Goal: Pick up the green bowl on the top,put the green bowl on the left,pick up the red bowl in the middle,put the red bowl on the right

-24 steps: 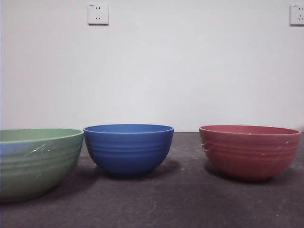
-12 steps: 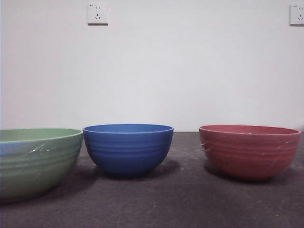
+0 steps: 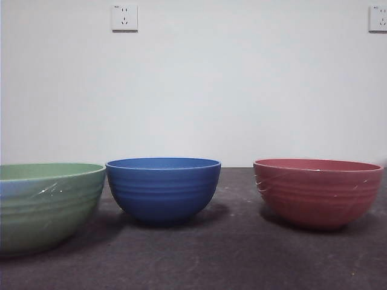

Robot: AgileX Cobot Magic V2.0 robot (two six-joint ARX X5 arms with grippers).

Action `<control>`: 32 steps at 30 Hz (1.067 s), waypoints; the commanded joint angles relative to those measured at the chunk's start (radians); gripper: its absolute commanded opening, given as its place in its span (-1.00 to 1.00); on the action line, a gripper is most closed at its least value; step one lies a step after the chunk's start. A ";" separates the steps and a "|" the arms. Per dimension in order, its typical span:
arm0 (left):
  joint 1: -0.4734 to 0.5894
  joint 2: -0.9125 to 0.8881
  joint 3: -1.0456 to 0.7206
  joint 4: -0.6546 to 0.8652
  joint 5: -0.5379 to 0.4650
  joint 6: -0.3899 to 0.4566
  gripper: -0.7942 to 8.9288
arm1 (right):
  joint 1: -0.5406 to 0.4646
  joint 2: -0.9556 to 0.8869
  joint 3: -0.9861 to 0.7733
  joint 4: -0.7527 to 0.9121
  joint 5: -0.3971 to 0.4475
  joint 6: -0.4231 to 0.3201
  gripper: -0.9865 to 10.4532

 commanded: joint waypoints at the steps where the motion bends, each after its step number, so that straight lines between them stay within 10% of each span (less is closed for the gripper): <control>1: 0.002 -0.001 -0.017 0.005 0.000 -0.007 -0.84 | 0.000 -0.001 -0.007 0.006 0.003 0.011 -0.82; 24: 0.002 -0.001 -0.017 0.005 0.001 -0.007 -0.84 | 0.002 -0.010 -0.007 0.014 0.043 -0.007 -0.83; 32: 0.002 -0.001 -0.017 0.005 0.002 -0.007 -0.84 | -0.076 -0.284 -0.103 -0.051 0.098 -0.038 -0.83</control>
